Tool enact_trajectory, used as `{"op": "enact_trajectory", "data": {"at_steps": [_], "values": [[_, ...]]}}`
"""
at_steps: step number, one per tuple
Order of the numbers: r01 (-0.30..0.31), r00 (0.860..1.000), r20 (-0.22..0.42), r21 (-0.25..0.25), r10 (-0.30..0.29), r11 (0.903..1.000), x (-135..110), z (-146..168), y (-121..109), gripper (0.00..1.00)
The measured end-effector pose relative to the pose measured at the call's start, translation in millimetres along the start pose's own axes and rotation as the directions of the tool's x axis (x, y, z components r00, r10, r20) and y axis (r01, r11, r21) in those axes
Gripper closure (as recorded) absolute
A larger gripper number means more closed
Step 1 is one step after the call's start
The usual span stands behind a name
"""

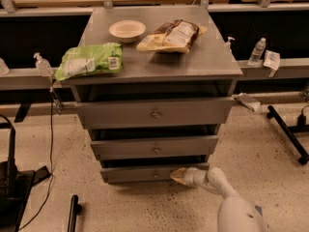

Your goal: Close bottom drawer

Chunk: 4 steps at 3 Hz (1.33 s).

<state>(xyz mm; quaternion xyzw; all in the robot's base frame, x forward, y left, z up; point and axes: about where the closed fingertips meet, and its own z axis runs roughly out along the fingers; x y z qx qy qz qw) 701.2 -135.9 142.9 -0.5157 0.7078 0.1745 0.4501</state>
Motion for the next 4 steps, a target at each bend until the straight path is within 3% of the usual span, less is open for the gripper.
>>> {"op": "enact_trajectory", "data": {"at_steps": [4], "values": [[0.0, 1.0, 0.0, 0.0, 0.0, 1.0, 0.0, -0.1, 0.1, 1.0]]}}
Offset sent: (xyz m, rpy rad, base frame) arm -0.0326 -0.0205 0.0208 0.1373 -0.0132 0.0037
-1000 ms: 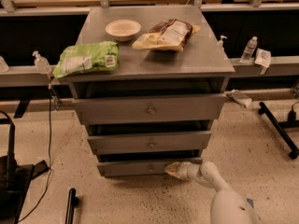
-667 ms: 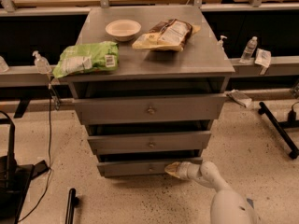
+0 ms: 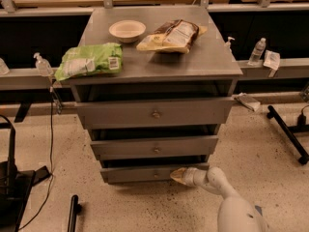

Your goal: Close bottom drawer

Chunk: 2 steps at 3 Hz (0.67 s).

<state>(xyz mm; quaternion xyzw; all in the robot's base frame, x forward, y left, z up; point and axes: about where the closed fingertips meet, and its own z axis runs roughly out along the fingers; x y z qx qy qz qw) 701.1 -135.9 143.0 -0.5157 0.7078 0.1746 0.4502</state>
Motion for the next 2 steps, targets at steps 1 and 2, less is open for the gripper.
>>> {"op": "enact_trajectory", "data": {"at_steps": [1, 2], "values": [[0.0, 1.0, 0.0, 0.0, 0.0, 1.0, 0.0, 0.0, 0.0, 1.0], [0.0, 1.0, 0.0, 0.0, 0.0, 1.0, 0.0, -0.1, 0.0, 1.0]]}}
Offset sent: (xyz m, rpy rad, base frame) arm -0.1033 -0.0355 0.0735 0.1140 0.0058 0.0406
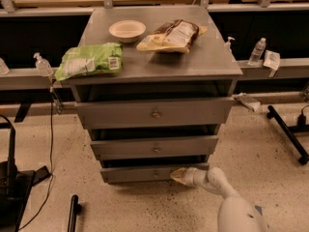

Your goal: Close bottom drawer

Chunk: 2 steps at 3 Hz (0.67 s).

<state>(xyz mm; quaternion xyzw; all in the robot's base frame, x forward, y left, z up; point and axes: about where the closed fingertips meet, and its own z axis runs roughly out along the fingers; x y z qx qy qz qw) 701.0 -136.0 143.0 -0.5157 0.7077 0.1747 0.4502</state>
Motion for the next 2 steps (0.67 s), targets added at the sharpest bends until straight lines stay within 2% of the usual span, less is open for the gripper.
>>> {"op": "enact_trajectory", "data": {"at_steps": [1, 2], "values": [[0.0, 1.0, 0.0, 0.0, 0.0, 1.0, 0.0, 0.0, 0.0, 1.0], [0.0, 1.0, 0.0, 0.0, 0.0, 1.0, 0.0, -0.1, 0.1, 0.86]]}}
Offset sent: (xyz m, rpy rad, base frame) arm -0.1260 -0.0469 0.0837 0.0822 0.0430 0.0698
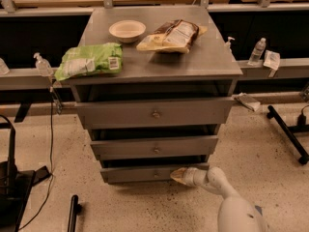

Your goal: Close bottom drawer

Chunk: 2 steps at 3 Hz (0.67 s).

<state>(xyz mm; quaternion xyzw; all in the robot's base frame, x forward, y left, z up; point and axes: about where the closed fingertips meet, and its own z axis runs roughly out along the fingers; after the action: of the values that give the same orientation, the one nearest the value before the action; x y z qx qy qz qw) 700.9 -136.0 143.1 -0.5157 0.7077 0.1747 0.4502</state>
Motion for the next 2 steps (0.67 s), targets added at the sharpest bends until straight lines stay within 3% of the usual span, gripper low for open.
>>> {"op": "enact_trajectory", "data": {"at_steps": [1, 2], "values": [[0.0, 1.0, 0.0, 0.0, 0.0, 1.0, 0.0, -0.1, 0.1, 0.62], [-0.001, 1.0, 0.002, -0.002, 0.001, 1.0, -0.3, -2.4, 1.3, 0.31]]}}
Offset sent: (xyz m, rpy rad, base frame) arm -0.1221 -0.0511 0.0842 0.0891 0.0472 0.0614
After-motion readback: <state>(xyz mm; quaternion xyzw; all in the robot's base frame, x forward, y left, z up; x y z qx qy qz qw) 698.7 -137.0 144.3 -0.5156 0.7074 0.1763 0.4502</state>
